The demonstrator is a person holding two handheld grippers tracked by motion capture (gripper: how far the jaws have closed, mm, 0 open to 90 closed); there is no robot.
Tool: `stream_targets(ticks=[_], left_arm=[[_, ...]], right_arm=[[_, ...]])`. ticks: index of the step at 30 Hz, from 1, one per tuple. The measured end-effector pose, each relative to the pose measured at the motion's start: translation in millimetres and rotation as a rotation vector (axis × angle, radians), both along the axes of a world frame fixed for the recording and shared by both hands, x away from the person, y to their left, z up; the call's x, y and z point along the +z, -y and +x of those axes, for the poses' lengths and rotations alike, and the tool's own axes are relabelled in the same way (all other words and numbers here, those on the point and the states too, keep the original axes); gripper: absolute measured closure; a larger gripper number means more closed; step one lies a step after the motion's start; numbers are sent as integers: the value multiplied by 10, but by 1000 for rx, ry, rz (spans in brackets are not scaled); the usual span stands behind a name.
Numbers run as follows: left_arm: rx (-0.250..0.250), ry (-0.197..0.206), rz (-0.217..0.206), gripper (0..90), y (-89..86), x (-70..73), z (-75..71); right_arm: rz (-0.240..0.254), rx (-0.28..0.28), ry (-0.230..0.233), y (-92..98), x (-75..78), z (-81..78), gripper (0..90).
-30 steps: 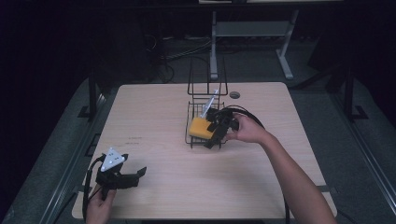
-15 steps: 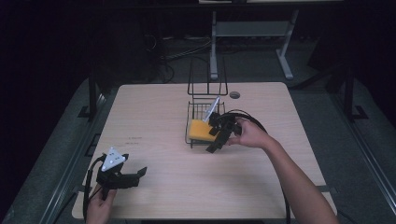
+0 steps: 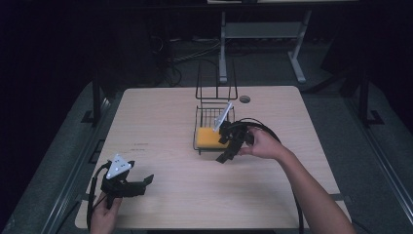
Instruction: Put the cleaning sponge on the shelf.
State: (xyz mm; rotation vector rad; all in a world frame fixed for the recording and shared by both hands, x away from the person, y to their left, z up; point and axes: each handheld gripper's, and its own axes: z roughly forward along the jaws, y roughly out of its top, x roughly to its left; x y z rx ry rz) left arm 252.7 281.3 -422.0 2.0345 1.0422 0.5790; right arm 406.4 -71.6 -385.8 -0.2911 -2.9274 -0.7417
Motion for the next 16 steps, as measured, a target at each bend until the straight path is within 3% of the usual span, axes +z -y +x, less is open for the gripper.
stream_targets(ticks=[16], left_arm=[[-4, 1, 6, 143, 14, -4, -6]], right_arm=[[4, 21, 60, 200, -85, -413, 172]])
